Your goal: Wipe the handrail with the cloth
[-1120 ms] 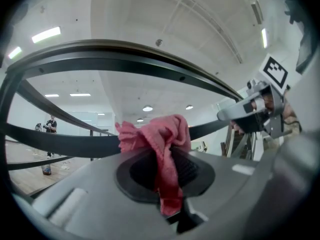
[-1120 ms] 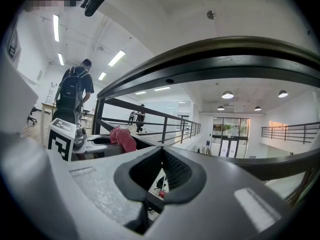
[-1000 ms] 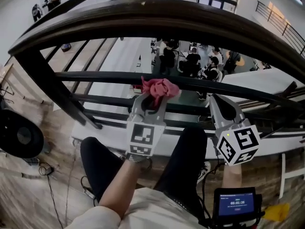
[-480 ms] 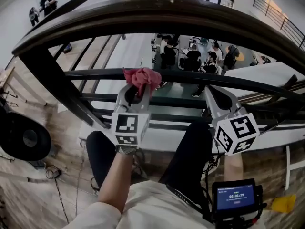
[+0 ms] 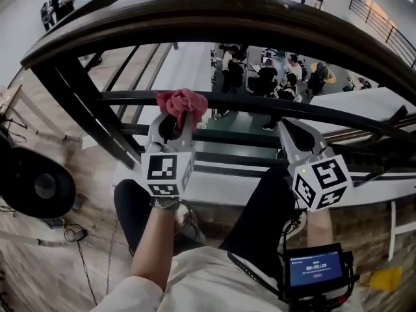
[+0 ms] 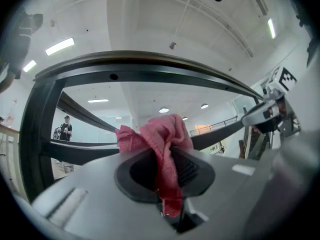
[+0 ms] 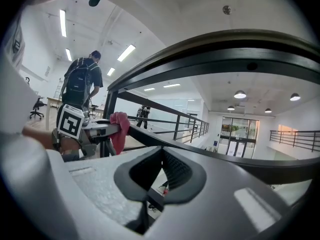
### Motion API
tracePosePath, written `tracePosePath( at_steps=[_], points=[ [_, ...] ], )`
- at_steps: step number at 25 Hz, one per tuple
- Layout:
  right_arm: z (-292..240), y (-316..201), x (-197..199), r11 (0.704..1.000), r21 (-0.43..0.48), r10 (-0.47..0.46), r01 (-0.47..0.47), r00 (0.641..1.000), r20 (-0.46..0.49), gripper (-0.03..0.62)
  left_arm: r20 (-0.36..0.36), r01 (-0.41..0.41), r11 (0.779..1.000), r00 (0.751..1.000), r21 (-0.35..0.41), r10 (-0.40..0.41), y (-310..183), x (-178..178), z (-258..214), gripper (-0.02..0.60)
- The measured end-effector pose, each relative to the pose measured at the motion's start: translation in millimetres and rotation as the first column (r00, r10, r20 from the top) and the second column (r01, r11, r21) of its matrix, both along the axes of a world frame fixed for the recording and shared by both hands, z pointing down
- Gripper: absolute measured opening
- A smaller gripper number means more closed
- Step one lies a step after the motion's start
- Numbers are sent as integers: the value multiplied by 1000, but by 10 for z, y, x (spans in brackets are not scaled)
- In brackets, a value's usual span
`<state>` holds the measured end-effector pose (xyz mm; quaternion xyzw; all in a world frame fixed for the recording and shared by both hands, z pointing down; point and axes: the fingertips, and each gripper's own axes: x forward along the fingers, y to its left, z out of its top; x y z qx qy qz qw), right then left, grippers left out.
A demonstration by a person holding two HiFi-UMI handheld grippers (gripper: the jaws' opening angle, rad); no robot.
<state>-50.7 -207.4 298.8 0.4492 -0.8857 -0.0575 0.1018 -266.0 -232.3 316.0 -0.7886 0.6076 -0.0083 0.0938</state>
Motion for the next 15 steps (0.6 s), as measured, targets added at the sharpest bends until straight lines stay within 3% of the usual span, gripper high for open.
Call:
tracePosePath(
  at_steps=[7,15],
  points=[
    [25,18,-249,999,-7,-51,51,999,4,3,9,79,997,997,-18,-79,-17,-526,-13,72],
    [-34,1,-200,999,3,-45,45,999,25,3,-16,158,987,987,-2,-158,-35,-589,25,71]
  ],
)
